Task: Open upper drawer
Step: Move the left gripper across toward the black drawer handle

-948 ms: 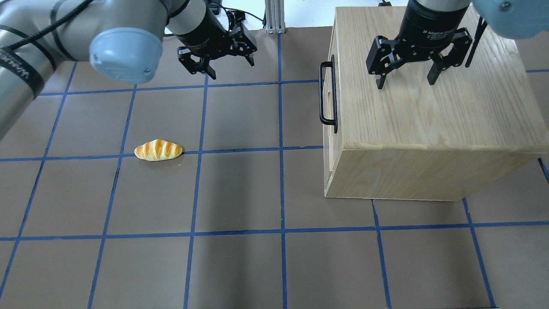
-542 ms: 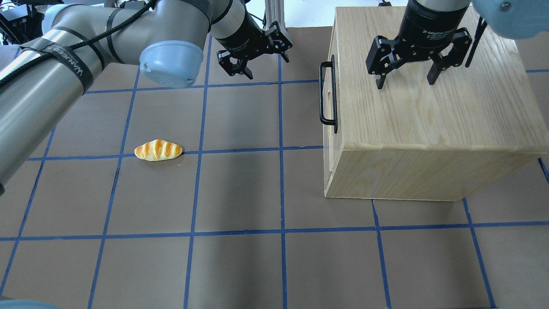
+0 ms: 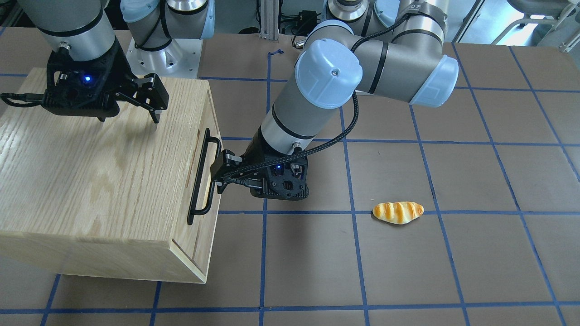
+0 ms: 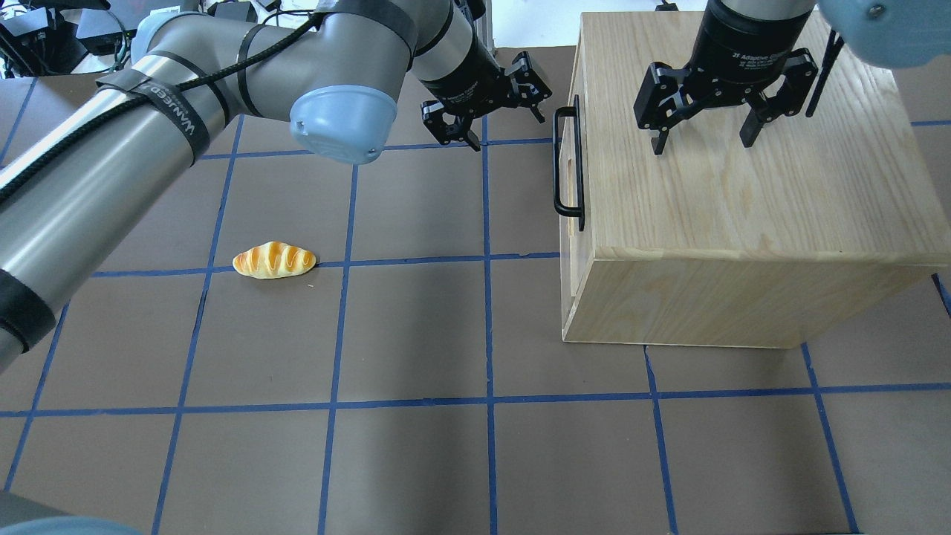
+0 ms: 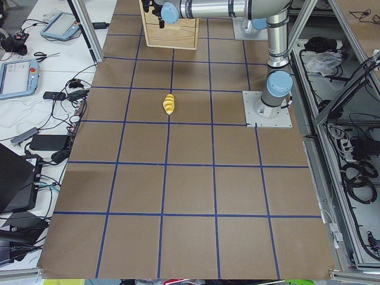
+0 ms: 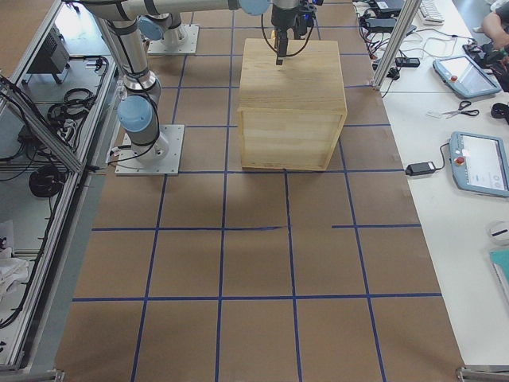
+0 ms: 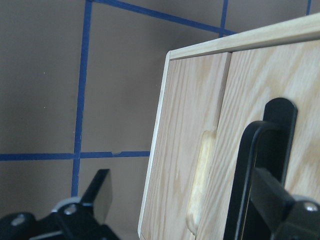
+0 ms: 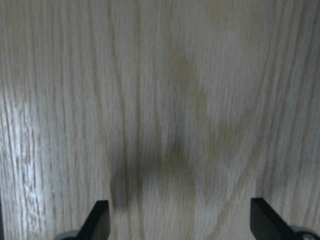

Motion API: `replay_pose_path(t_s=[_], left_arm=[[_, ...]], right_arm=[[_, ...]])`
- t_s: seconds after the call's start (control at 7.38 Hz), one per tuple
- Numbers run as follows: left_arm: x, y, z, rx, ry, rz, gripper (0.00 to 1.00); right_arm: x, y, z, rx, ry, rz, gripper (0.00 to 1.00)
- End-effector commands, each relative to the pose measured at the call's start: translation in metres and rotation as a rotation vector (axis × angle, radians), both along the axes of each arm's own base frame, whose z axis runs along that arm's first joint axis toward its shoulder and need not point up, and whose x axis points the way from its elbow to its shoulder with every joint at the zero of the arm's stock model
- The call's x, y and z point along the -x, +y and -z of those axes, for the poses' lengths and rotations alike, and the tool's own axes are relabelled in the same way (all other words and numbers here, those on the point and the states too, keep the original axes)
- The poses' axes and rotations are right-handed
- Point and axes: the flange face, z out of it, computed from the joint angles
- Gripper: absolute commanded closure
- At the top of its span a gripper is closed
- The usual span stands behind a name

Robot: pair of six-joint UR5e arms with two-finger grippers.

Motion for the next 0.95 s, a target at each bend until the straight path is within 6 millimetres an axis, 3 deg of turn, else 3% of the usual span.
replay_pose_path(t_s=[0.0,0.81], left_arm=[[0.007,0.002,0.004,-0.001,0.002,0.013,0.00],[0.018,0.009,0.012,-0.020,0.012,0.034,0.00]], right_arm=[[0.001,0.000,0.000,0.000,0.000,0.002,0.00],[0.001,0.000,0.000,0.000,0.000,0.000,0.00]])
